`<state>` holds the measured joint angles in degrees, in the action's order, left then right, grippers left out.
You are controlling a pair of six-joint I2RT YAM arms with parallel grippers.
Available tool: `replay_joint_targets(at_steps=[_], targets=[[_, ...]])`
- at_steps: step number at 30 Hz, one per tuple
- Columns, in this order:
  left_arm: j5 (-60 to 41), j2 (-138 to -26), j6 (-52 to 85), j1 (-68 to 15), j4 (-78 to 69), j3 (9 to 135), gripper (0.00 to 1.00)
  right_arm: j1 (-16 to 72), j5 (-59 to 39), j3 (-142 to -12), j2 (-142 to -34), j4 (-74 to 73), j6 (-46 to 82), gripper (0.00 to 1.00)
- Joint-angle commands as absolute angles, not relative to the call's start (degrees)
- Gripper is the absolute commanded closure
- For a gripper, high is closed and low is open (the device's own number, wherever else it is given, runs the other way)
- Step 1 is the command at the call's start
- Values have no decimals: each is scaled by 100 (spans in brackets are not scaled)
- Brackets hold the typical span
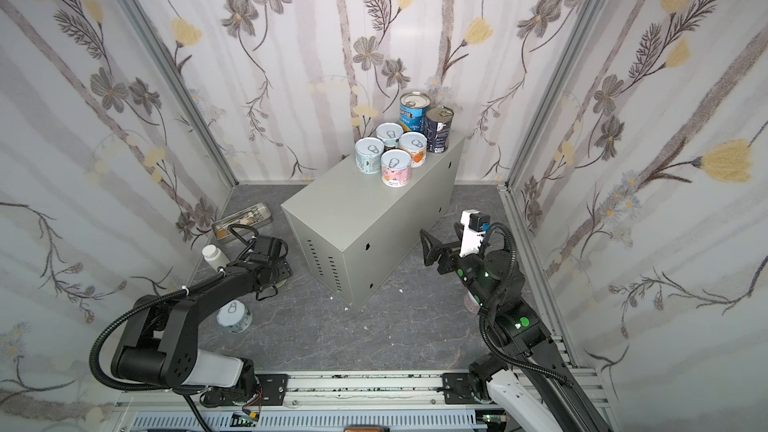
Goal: Place and organize the canned foods onto the counter
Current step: 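Lift the green-print can with the left gripper up toward the cabinet top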
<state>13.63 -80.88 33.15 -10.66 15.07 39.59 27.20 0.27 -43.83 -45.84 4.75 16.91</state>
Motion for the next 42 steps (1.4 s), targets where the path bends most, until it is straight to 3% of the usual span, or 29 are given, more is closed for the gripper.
replay_joint_targets(at_steps=[1, 9, 18, 32, 42], targets=[[1371, -7776, 3228, -1046, 1475, 4073, 43, 2725, -26, -4393, -4708, 240, 1732, 0], [1164, -6961, 2919, -801, 2160, 4788, 44, 2716, -26, -4471, -4748, 308, 1767, 0], [1110, -6588, 2052, -765, 3634, 6920, 44, 2716, -62, -4632, -4645, 724, 1854, 0], [565, -7804, 1340, -1370, 5437, 10968, 44, 2716, 19, -4851, -4666, 1140, 1846, 0], [945, -8929, 1474, -2394, 5654, 12656, 45, 2716, 11, -4819, -4761, 1126, 1854, 0]])
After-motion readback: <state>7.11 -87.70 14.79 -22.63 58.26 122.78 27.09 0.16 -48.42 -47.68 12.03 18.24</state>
